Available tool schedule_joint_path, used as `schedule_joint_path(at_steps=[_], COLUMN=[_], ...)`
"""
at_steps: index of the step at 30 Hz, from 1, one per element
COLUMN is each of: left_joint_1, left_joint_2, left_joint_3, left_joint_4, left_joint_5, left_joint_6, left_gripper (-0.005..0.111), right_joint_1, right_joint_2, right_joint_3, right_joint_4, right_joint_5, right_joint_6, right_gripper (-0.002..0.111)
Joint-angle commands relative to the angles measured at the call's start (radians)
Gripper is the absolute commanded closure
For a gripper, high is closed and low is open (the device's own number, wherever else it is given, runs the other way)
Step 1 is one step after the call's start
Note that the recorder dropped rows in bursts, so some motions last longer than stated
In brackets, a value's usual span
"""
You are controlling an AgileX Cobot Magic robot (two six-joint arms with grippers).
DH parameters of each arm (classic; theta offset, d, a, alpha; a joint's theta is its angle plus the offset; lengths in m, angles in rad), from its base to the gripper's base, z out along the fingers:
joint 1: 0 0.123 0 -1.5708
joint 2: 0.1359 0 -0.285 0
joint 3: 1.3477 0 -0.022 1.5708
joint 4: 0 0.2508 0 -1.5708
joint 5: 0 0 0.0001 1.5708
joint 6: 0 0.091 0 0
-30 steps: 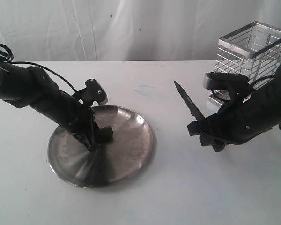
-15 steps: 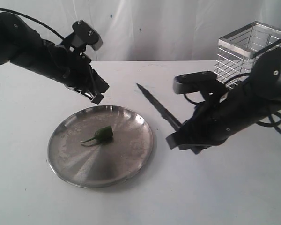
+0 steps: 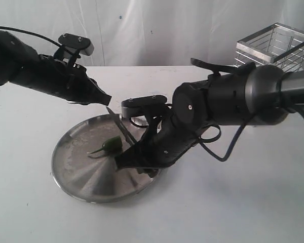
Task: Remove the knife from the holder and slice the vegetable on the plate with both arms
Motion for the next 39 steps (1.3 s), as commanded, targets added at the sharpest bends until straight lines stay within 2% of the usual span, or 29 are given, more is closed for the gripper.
schedule_joint_path(at_steps=[1,5,8,11,13,24,39], left_joint_1=[0.018,0.018,0.020,0.020,0.020,0.020,0.020], left_joint_2=[0.005,0.040,0.070,0.080,0.080,0.146,0.188], left_joint_3=[0.004,0.004,0.000,-0.005,-0.005,-0.005,-0.005], left_joint_4=[-0.089,-0.168,-0.263,-0.285,-0.283,-0.275,-0.321], left_joint_5=[-0.004,0.019,0.055,0.071,0.071,0.026,-0.021], left_joint_6=[-0.006,0.060,0.141,0.146,0.146,0.156,0.159], left_gripper=[0.107,0.107,0.107,0.107,0.107,0.107,0.107], right_joint_1=[0.031,0.058,0.106,0.166,0.191,0.196,0.196], right_joint_2=[0.028,0.046,0.046,0.046,0.046,0.050,0.102], right_joint_3=[-0.040,-0.055,-0.072,-0.078,-0.078,-0.076,-0.076], right_joint_4=[-0.044,-0.168,-0.335,-0.533,-0.588,-0.554,-0.477], right_joint_5=[-0.002,0.023,0.107,0.148,0.150,0.156,0.091], right_joint_6=[0.073,0.188,0.325,0.498,0.578,0.648,0.631], right_gripper=[0.108,0.108,0.108,0.108,0.108,0.108,0.108])
